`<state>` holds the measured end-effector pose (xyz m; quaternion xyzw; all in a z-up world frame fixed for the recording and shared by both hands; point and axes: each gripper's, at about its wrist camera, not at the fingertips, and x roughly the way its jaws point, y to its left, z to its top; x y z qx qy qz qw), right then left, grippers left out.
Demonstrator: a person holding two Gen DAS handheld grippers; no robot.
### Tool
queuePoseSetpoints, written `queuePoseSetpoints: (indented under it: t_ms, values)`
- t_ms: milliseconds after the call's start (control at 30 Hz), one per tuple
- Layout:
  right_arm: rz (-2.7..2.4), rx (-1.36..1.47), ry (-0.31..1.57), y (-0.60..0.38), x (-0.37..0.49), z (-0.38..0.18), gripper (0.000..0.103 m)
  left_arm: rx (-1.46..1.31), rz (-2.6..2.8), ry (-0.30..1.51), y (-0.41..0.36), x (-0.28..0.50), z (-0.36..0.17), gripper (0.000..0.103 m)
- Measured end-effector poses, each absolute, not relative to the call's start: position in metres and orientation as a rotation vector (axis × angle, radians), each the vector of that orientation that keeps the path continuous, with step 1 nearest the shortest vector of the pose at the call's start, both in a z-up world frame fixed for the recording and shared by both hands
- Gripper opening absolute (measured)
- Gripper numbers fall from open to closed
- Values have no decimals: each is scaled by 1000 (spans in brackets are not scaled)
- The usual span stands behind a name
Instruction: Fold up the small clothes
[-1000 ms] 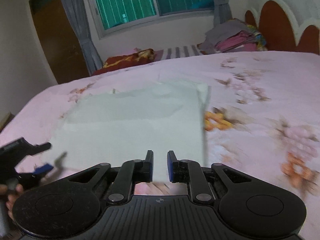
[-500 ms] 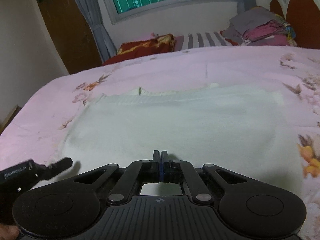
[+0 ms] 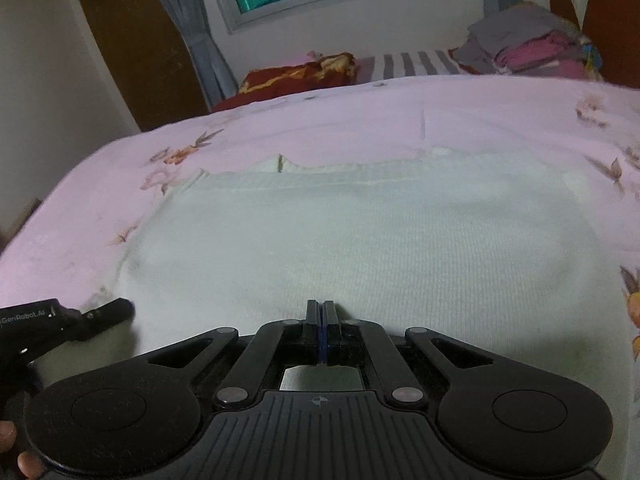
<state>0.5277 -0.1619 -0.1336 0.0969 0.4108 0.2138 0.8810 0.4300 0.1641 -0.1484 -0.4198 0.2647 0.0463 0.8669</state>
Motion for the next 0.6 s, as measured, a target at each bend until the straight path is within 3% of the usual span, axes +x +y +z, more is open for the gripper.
queuePoseSetpoints:
  t_ms: [267,467,600]
  values:
    - [412,435,755,-244,521,-111,0,-546,-148,600,59,453,-75,7]
    - [302,575,693,-347,510,-98,0,-403,-278,740,-47,475,-76,8]
    - [309,673,701,-403,506,-105,0,-363,-403,991,-108,493,-116,26]
